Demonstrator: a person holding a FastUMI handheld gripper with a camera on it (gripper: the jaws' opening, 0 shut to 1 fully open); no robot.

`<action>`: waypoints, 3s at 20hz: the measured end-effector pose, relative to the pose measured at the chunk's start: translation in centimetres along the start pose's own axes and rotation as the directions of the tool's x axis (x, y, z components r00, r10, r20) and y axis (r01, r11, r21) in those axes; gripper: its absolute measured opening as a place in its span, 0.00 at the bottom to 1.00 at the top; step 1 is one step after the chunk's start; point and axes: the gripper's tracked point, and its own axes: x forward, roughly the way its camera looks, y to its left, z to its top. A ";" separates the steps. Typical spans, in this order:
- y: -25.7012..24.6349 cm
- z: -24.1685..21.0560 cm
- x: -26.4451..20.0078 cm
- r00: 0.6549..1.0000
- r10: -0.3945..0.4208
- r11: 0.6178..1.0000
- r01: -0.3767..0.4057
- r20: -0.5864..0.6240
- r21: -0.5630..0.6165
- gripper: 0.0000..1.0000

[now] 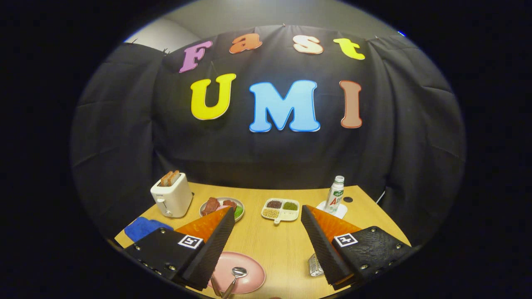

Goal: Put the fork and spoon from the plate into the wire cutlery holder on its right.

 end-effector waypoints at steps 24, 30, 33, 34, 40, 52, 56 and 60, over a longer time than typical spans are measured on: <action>7.6 -25.5 2.0 0.781 0.117 0.992 -0.061 -0.613 0.112 0.57; 8.2 -27.0 0.7 0.740 0.106 0.994 -0.068 -0.664 0.083 0.17; 7.8 -28.3 1.2 0.743 0.081 0.997 -0.053 -0.664 0.062 0.22; 7.0 -28.1 1.7 0.754 0.055 0.998 -0.033 -0.654 0.046 0.22; 6.3 -26.4 1.3 0.754 0.062 0.996 -0.005 -0.654 0.088 0.06; 5.2 -21.6 1.9 0.813 0.091 0.985 0.011 -0.575 0.171 0.06; 2.8 -19.3 2.0 0.840 0.062 0.983 0.043 -0.539 0.181 0.06; -0.4 -17.2 2.1 0.863 0.020 0.972 0.101 -0.504 0.212 0.06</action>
